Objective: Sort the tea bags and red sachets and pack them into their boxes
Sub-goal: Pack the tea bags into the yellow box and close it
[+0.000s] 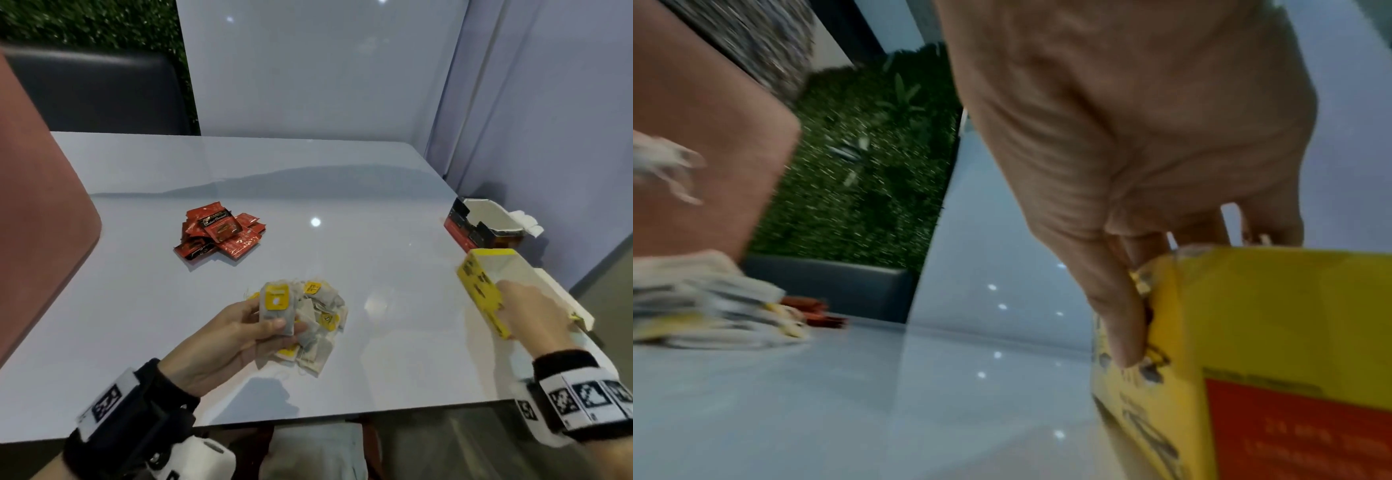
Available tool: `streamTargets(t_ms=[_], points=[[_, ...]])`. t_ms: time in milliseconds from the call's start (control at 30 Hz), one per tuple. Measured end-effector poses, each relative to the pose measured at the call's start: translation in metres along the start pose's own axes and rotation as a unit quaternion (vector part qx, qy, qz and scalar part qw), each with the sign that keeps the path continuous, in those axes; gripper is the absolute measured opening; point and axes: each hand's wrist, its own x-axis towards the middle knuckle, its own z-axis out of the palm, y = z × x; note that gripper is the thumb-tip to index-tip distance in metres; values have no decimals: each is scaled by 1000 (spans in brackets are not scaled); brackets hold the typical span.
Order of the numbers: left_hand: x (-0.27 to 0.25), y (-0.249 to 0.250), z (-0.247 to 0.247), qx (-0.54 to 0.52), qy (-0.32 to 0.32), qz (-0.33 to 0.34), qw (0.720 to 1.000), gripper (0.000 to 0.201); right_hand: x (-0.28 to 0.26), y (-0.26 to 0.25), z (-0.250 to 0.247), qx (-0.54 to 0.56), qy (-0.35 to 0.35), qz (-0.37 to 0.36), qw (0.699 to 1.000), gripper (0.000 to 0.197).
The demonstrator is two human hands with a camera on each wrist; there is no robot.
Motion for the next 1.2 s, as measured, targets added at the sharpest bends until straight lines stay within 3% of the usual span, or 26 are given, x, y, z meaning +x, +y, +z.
streamTargets(t_ms=[133,200,267,300,433,467,500,533,567,633,700,767,833,900,1000,1067,1133,1200], points=[[6,11,1,17,10,11,1000,43,-46,-27,-2,-19,-10,-109,994,35],[9,15,3,31,-4,8,999,50,-66,-41,-9,-18,-11,-157,987,26],[14,18,9,67,-4,11,998,44,-79,-50,-11,-13,1,-207,978,15],[16,19,13,85,-4,15,996,41,-84,-53,-11,-13,4,-229,973,19],[30,21,36,120,-21,34,992,30,-95,-54,-14,-40,-15,-261,964,70],[34,20,43,131,-23,37,990,30,-97,-54,-15,-57,-13,-290,955,69],[37,20,49,143,-24,41,989,31,-99,-54,-17,-50,-35,-303,951,55],[40,19,56,156,-26,45,986,32,-99,-55,-20,-13,-15,-299,954,33],[42,17,63,168,-31,49,984,33,-95,-52,-24,16,-26,-290,956,24],[45,14,76,202,-40,61,977,34,-91,-45,-41,123,-28,-271,954,48],[47,12,89,257,-39,81,962,38,-81,-43,-64,270,-21,-263,926,69],[53,8,102,330,-23,112,937,49,-69,-47,-82,364,-71,-283,885,76],[59,6,115,403,-10,152,902,60,-57,-55,-89,405,-134,-316,847,72],[63,4,125,428,0,188,884,64,-45,-61,-86,426,-142,-334,829,59],[73,2,129,454,19,225,862,63,-37,-67,-78,434,-79,-341,830,30],[79,-1,127,468,21,230,853,65,-32,-64,-72,426,-29,-340,838,23],[85,-6,124,523,17,214,825,70,-28,-59,-65,368,8,-339,866,25],[92,-10,122,607,17,163,778,73,-24,-55,-57,240,28,-352,905,23]])
